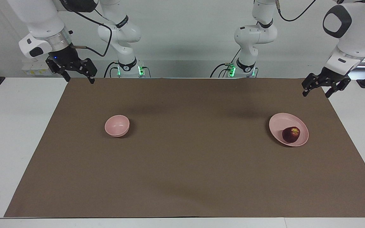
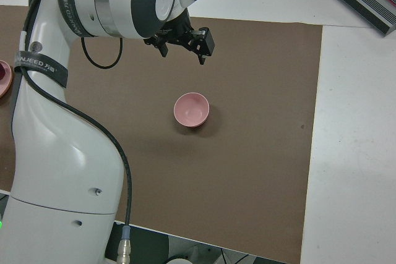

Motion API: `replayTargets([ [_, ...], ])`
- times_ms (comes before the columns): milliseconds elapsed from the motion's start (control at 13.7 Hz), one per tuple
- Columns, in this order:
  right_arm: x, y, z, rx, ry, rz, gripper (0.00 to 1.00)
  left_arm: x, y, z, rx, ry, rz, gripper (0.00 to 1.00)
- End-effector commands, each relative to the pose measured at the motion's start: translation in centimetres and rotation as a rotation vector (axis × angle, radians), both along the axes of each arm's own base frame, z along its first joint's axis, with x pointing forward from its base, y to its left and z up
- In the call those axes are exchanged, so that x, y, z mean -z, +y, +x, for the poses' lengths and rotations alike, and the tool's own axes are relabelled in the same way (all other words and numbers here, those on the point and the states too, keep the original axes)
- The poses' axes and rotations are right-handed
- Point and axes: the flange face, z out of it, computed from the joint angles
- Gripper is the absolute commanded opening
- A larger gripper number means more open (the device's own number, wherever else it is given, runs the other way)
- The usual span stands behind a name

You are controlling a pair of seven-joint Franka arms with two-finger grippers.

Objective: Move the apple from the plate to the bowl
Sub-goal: 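Grasp the apple with the left gripper while the right gripper lifts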

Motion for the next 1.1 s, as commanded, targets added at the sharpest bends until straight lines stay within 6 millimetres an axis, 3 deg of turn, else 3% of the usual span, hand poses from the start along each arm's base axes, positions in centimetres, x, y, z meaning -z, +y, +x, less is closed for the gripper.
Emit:
replayTargets([
  [0, 1.6, 1.7, 0.5, -0.009, -0.018, 0.006, 1.00, 3.5, 0.3, 1.2, 0.001, -0.005, 0.005, 1.00],
  [292, 5.4, 5.8, 1.7, 0.014, -0.028, 0.047, 1.00, 11.7, -0.7, 0.6, 0.013, -0.009, 0.010, 1.00],
  [438, 7.6, 6.7, 2.3, 0.049, -0.025, 0.071, 1.00, 14.8, -0.8, 0.2, 0.015, -0.010, 0.013, 1.00],
  [584, 10.0, 8.9, 3.0, 0.078, 0.022, 0.126, 1.00, 16.4, -0.8, 0.3, 0.015, -0.019, 0.016, 1.00],
  [730, 11.8, 10.4, 3.5, 0.136, 0.052, 0.147, 1.00, 16.2, -0.7, 0.7, 0.013, -0.050, 0.019, 1.00],
  [803, 12.6, 11.8, 3.5, 0.136, 0.057, 0.147, 1.00, 16.1, -0.7, 0.8, 0.016, -0.056, 0.020, 0.79],
  [949, 14.4, 14.0, 3.4, 0.204, 0.084, 0.182, 1.00, 15.9, -0.5, 1.1, 0.028, -0.068, 0.024, 0.24],
  [1022, 14.8, 14.7, 3.4, 0.227, 0.091, 0.223, 1.00, 16.0, -0.4, 1.4, 0.027, -0.072, 0.026, 0.13],
])
